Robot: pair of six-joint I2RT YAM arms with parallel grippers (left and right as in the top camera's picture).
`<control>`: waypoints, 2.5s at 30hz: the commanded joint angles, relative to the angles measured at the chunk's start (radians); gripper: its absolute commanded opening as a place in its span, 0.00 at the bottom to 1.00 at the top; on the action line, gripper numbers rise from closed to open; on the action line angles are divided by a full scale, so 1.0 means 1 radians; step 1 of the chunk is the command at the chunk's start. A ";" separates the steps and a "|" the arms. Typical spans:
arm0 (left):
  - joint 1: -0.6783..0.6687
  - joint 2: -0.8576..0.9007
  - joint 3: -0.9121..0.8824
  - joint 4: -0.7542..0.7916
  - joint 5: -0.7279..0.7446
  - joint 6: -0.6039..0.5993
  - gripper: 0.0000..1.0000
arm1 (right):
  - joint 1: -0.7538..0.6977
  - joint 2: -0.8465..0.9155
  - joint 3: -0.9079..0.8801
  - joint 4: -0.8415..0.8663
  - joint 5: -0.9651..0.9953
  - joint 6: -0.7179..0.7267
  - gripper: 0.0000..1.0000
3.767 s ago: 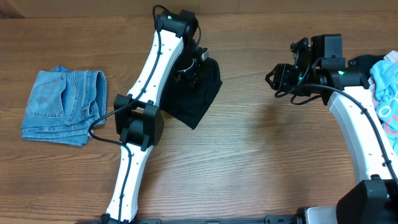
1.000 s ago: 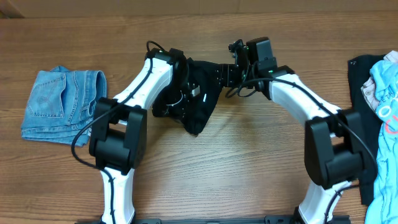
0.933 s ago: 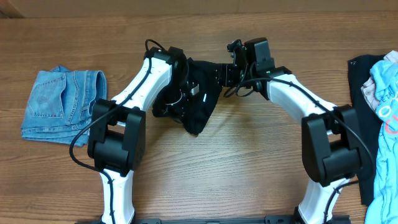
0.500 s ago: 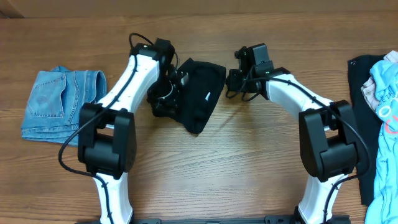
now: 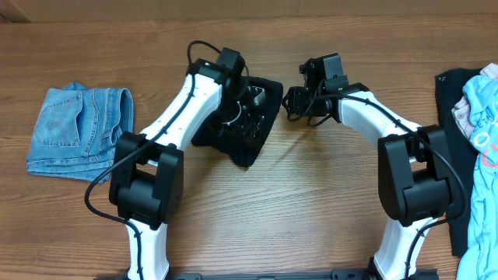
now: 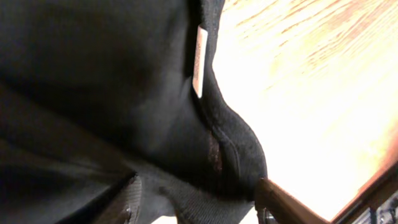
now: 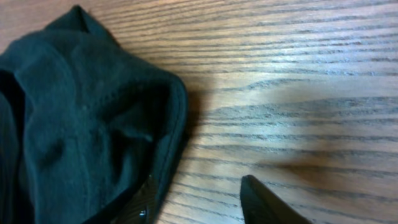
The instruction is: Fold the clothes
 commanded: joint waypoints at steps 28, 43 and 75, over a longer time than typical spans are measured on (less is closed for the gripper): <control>0.196 0.000 0.182 -0.149 -0.044 -0.010 0.93 | -0.135 -0.056 0.006 -0.183 -0.135 -0.003 0.68; 0.219 0.282 0.098 -0.156 0.290 0.117 0.94 | -0.173 -0.056 0.006 -0.301 -0.293 -0.116 0.64; 0.616 -0.313 0.085 -0.164 0.087 0.242 0.04 | -0.175 -0.064 0.006 -0.364 -0.293 -0.115 0.59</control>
